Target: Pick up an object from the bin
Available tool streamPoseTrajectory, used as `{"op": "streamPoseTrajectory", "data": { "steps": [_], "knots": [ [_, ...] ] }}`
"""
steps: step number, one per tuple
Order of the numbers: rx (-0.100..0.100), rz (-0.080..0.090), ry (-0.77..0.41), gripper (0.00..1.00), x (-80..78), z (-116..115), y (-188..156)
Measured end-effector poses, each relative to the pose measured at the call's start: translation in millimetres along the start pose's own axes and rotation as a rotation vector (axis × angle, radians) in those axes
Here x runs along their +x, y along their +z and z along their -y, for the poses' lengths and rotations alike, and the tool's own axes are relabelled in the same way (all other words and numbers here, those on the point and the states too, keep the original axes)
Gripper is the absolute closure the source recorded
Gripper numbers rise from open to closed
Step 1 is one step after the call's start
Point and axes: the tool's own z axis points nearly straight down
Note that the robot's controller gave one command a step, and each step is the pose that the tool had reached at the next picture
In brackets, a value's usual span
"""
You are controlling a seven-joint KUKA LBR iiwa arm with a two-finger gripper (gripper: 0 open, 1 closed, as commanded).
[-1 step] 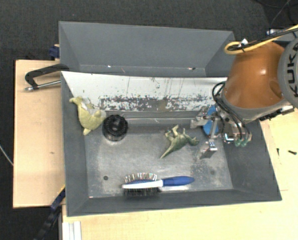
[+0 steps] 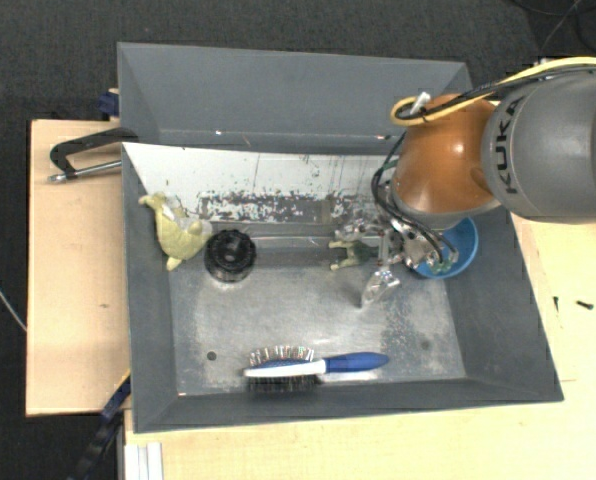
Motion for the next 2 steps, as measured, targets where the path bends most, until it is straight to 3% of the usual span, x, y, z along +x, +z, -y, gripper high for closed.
{"op": "streamPoseTrajectory", "data": {
  "steps": [1,2],
  "knots": [
    [-0.004,-0.025,0.185,0.00,16.4,62,4],
    [-0.001,-0.028,0.316,0.00,5.4,35,4]
  ]
}}
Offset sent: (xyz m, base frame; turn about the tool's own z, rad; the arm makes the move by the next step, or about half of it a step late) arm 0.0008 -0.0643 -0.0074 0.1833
